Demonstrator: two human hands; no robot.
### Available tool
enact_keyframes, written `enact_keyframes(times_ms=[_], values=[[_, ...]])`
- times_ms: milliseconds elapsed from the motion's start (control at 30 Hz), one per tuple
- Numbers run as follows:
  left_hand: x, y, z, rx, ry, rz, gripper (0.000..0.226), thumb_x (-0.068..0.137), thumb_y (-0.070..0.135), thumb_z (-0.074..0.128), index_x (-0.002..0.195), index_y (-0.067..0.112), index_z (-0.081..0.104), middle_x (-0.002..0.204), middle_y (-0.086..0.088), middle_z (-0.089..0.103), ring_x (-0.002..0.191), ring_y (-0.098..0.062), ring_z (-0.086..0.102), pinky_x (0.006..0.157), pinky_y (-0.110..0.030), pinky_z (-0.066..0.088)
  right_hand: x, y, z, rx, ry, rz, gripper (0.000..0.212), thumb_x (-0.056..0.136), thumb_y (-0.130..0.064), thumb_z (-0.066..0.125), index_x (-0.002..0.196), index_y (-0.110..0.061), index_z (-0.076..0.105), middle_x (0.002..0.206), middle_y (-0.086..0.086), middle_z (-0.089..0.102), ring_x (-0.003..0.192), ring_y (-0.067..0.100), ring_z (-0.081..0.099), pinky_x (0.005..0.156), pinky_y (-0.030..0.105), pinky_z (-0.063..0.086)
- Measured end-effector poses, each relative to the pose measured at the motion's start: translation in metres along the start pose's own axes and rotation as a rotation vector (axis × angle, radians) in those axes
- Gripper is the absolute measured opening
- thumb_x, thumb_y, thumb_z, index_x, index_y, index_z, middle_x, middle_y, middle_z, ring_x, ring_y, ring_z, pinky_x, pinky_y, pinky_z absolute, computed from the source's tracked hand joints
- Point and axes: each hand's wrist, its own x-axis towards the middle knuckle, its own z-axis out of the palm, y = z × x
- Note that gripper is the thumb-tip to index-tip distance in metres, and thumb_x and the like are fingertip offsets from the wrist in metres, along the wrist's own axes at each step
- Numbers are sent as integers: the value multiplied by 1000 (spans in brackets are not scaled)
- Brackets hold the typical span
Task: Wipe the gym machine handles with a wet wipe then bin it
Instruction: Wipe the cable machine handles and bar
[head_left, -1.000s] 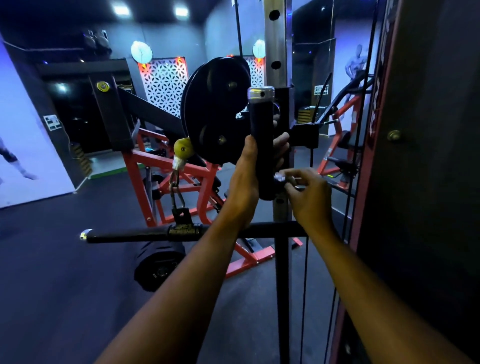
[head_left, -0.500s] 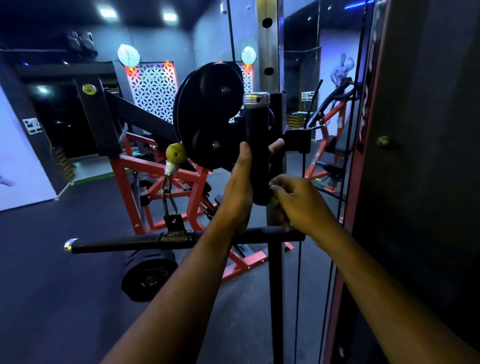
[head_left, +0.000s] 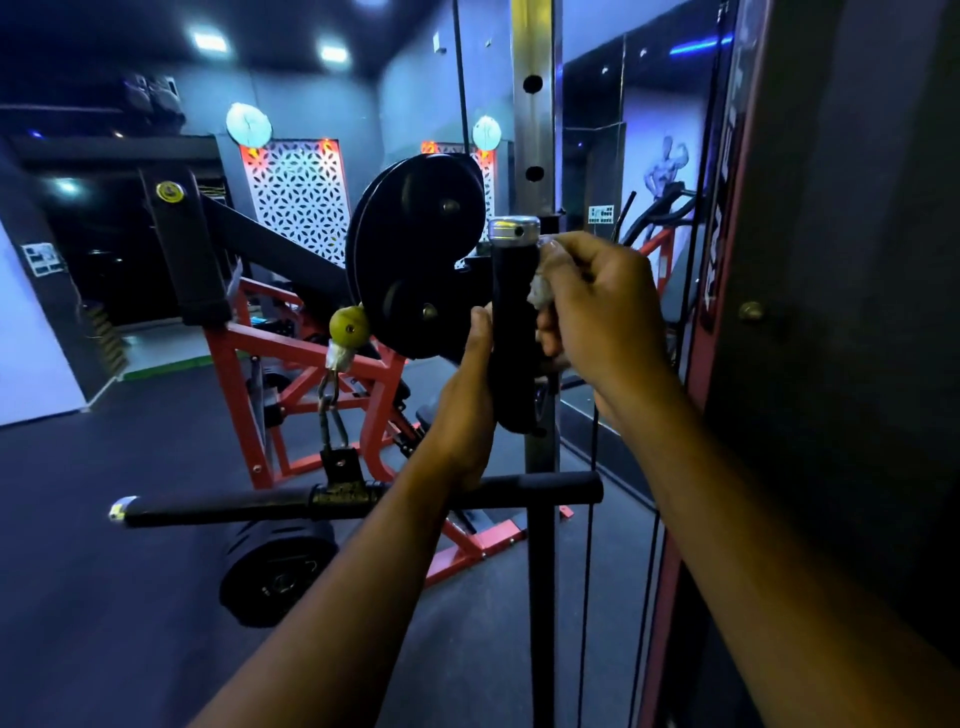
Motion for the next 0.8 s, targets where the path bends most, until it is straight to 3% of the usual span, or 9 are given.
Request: enact_keyframes(times_ms=[100, 167, 233, 400, 500, 567, 667, 800], values=[[2, 0, -1, -5, -37, -12, 74, 102, 61, 12, 137, 15, 58, 121, -11, 71, 105, -19, 71, 83, -29, 57, 6, 5, 5, -153, -15, -10, 36, 107, -24, 43, 74, -17, 55, 59, 0, 54, 47, 12, 51, 48, 32, 45], [2, -3, -2, 12, -33, -23, 75, 99, 66, 11, 143, 22, 54, 128, -5, 70, 115, -17, 68, 94, -35, 55, -3, 16, 8, -251, -15, -15, 34, 108, -24, 41, 77, -18, 54, 62, -1, 54, 49, 4, 51, 50, 22, 41], [4, -7, -5, 18, -18, -32, 69, 100, 66, 11, 141, 32, 54, 128, 4, 69, 121, -11, 65, 93, -31, 53, -22, 30, 13, -307, 1, -12, 30, 108, -23, 40, 83, -19, 55, 62, -7, 52, 52, -1, 53, 49, 12, 35], [4, -11, -7, 35, -24, -15, 73, 106, 57, 2, 148, 23, 51, 144, 10, 59, 128, 4, 55, 94, -18, 42, -75, 76, 22, -274, 40, 6, 26, 108, -23, 40, 87, -23, 55, 62, -8, 49, 59, 7, 53, 49, 17, 37], [2, -14, -8, 7, -20, 14, 64, 107, 55, 2, 139, 40, 55, 148, 9, 56, 137, -2, 48, 105, -28, 37, -88, 90, 21, -300, 24, -34, 22, 107, -19, 43, 99, -15, 63, 68, -11, 53, 65, 3, 58, 55, 11, 41], [-1, -15, -9, -3, -48, 12, 61, 108, 55, 3, 132, 50, 58, 148, 9, 56, 141, -6, 45, 116, -40, 31, -88, 96, 16, -354, -18, -64, 21, 106, -17, 45, 110, -12, 65, 81, -4, 63, 76, 3, 63, 64, 12, 48], [-6, -20, -14, 0, -94, 1, 61, 109, 51, 5, 136, 41, 59, 141, 5, 63, 137, -11, 52, 118, -44, 33, -82, 86, 2, -435, -97, -105, 24, 104, -22, 47, 117, -12, 64, 103, 2, 69, 93, 4, 64, 80, 14, 52], [-9, -26, -23, 49, -140, -20, 63, 104, 66, 14, 142, 38, 56, 148, 9, 56, 141, -5, 45, 124, -49, 24, -67, 34, -12, -459, 44, -285, 27, 102, -25, 54, 127, -14, 59, 108, -5, 66, 91, 1, 67, 70, 11, 53]])
